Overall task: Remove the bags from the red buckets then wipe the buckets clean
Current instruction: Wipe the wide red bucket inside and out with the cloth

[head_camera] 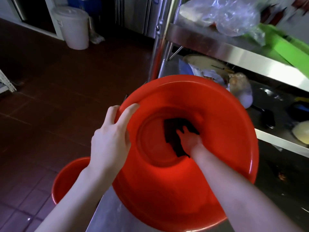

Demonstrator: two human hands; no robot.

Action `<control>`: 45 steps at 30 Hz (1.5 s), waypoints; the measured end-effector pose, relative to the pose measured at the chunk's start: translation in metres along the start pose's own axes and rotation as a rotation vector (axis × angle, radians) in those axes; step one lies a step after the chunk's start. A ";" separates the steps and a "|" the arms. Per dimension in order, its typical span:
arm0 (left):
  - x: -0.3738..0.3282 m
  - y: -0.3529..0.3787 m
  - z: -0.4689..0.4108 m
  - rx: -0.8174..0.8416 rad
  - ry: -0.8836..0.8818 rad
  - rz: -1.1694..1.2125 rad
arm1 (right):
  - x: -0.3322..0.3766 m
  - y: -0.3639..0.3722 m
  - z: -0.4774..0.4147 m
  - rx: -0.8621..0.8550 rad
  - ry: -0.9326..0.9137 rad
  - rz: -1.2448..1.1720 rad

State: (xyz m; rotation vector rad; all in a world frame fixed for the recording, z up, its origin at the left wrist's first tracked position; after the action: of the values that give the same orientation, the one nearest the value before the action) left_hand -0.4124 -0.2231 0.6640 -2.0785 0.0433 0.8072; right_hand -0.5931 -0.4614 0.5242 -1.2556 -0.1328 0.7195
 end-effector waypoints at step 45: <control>-0.003 0.006 -0.005 0.031 0.068 0.008 | 0.111 0.009 0.045 -0.250 -0.506 0.051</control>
State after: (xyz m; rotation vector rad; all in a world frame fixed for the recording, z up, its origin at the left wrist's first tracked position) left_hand -0.4143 -0.2312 0.6637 -2.0774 0.1003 0.7363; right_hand -0.5321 -0.3616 0.4991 -1.2925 -0.6222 1.0798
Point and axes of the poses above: each hand's wrist, its own z-axis away from the middle knuckle, its own y-axis out of the palm, x = y × z, the point moved 2 cm from there along -z, towards the middle knuckle, and after that the axes turned 3 degrees about -x, right-handed, at the moved point
